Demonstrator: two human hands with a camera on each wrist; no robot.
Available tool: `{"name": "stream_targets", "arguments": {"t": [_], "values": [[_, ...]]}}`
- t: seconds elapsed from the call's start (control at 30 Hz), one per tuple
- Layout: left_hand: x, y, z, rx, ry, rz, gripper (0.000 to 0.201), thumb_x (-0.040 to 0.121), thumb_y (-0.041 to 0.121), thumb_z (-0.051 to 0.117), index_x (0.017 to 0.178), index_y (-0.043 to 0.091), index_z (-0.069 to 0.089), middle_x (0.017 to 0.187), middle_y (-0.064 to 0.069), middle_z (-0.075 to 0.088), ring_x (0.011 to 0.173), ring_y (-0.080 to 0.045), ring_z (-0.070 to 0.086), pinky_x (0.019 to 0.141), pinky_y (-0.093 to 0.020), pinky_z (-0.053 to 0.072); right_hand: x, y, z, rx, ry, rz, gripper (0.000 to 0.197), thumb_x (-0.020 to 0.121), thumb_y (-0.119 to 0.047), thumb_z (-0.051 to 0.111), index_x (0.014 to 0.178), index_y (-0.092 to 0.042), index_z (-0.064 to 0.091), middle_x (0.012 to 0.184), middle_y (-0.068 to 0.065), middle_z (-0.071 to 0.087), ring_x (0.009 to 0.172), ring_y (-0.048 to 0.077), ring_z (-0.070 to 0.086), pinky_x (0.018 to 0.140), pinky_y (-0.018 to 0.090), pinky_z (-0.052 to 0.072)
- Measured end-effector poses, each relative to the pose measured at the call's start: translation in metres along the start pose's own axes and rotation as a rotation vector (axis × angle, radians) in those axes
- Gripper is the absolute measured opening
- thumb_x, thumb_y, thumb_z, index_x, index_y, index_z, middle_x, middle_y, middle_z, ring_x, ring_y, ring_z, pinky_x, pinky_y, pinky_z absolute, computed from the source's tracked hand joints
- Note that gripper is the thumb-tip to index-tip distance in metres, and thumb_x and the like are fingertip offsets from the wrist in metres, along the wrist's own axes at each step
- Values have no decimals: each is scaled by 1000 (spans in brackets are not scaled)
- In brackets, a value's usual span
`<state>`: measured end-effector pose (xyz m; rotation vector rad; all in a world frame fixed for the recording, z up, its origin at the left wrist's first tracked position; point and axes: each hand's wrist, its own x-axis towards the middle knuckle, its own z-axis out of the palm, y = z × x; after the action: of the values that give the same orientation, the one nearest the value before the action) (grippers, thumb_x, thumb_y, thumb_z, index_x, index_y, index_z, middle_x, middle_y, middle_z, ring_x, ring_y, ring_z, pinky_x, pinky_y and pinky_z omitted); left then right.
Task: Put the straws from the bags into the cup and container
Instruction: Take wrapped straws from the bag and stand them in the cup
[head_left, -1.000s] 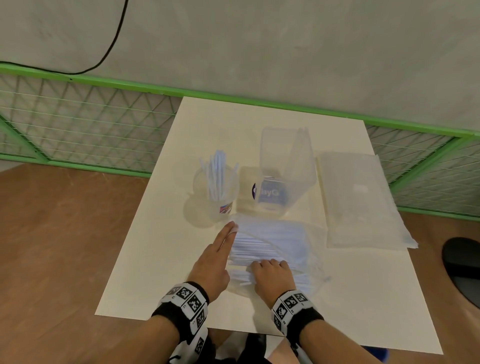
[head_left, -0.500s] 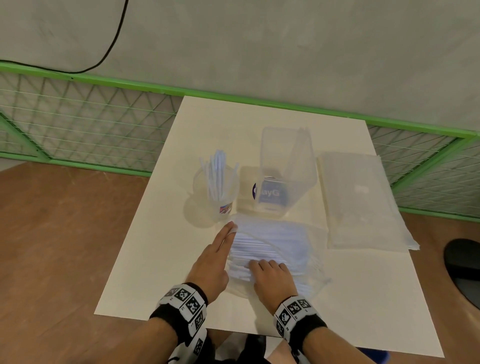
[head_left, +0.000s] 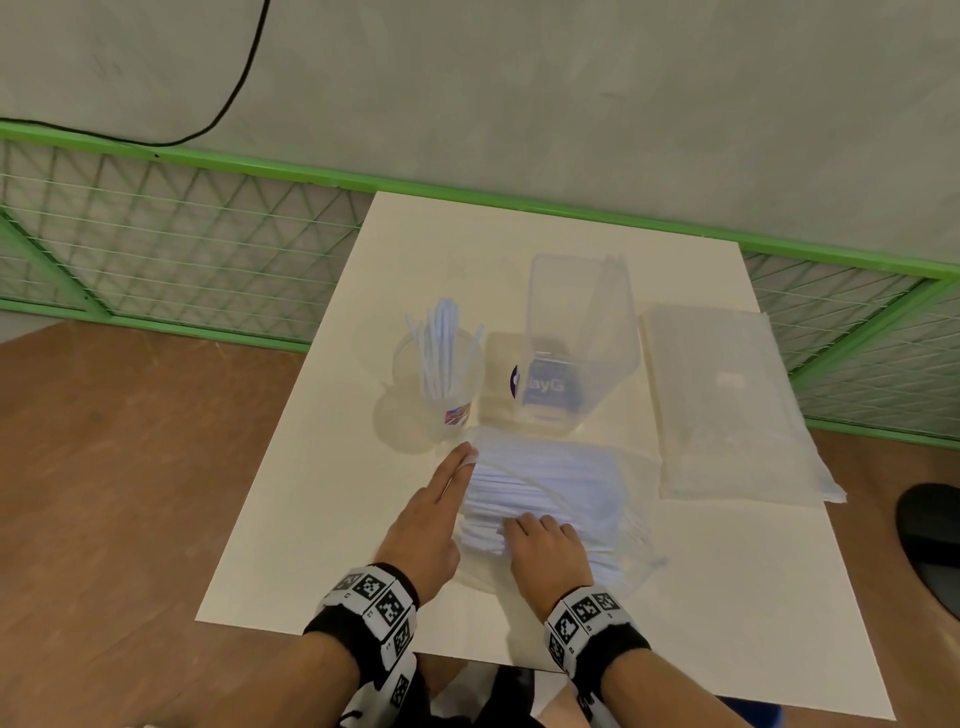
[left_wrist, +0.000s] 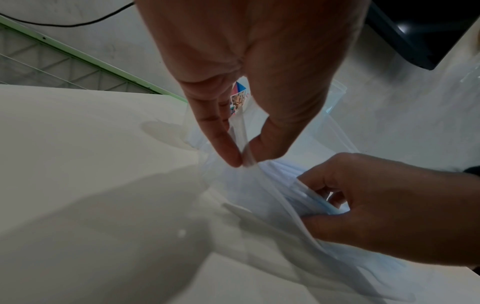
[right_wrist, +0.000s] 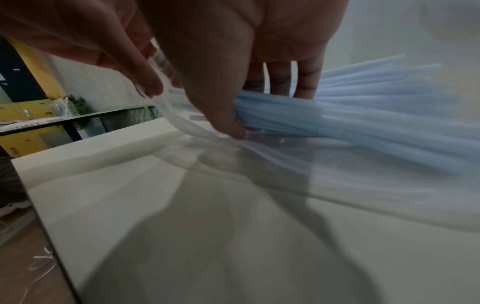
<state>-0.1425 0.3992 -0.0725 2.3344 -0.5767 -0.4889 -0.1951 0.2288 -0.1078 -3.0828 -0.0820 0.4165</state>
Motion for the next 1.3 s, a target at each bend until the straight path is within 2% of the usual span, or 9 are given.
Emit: {"name": "stream_targets", "arguments": {"t": [0.1, 0.23, 0.37, 0.67, 0.8, 0.93, 1.03, 1.1, 1.3], "values": [[0, 1, 1, 3, 0, -2, 110, 70, -15, 51, 155, 33, 1, 156, 32, -17, 128, -17, 46, 99, -31, 47, 3, -1, -4, -4, -26, 30, 36, 42, -8, 87, 73, -17, 71, 68, -1, 65, 57, 22, 64, 50, 35, 53], [0, 2, 0, 6, 3, -8, 110, 70, -16, 50, 155, 34, 0, 156, 32, -17, 129, -18, 45, 101, -31, 46, 6, -2, -11, -34, -104, 26, 32, 87, -5, 54, 117, -11, 62, 116, 8, 63, 108, 32, 59, 90, 45, 47], [1, 2, 0, 3, 3, -4, 111, 69, -17, 50, 155, 33, 1, 156, 31, -16, 130, -18, 45, 102, -31, 45, 10, -1, -9, -104, -118, 8, 38, 93, -7, 42, 129, -12, 54, 132, 9, 53, 123, 32, 48, 101, 44, 38], [1, 1, 1, 15, -5, -19, 113, 69, -17, 50, 154, 35, -2, 155, 33, -19, 127, -18, 46, 97, -31, 48, 8, 4, -10, -7, -163, -11, 41, 91, -32, 46, 128, -14, 51, 125, 7, 60, 115, 28, 55, 100, 40, 41], [1, -1, 1, 17, -6, -18, 112, 68, -17, 50, 155, 33, -1, 155, 32, -19, 126, -18, 47, 97, -32, 49, -1, 15, -29, 268, -129, 53, 38, 88, -43, 51, 120, -22, 52, 108, 2, 67, 101, 26, 63, 82, 34, 47], [2, -1, 2, 9, 4, -8, 111, 68, -17, 50, 156, 32, 2, 157, 31, -15, 128, -20, 46, 97, -34, 49, -14, 13, -60, 791, 121, 11, 29, 89, -39, 60, 66, -23, 51, 60, -6, 53, 58, 12, 50, 59, 29, 39], [3, -2, 3, 14, 13, 2, 111, 68, -16, 52, 156, 31, 4, 158, 29, -14, 128, -21, 47, 96, -36, 50, -19, 7, -75, 1119, 215, 142, 39, 86, -37, 63, 68, -4, 59, 67, 13, 59, 59, 19, 51, 59, 29, 43], [4, -1, 3, 12, 12, 0, 110, 70, -15, 52, 156, 32, 2, 158, 29, -14, 129, -21, 46, 98, -34, 49, -20, 7, -72, 1149, 194, 182, 34, 86, -31, 66, 74, 0, 60, 73, 17, 60, 60, 13, 50, 59, 24, 41], [3, 1, 2, 10, -3, -10, 109, 71, -14, 51, 155, 32, 1, 157, 30, -16, 127, -19, 46, 97, -30, 47, -20, 23, -61, 978, 178, 262, 31, 75, -33, 66, 60, -17, 44, 56, -8, 44, 50, 7, 42, 52, 20, 35]]}}
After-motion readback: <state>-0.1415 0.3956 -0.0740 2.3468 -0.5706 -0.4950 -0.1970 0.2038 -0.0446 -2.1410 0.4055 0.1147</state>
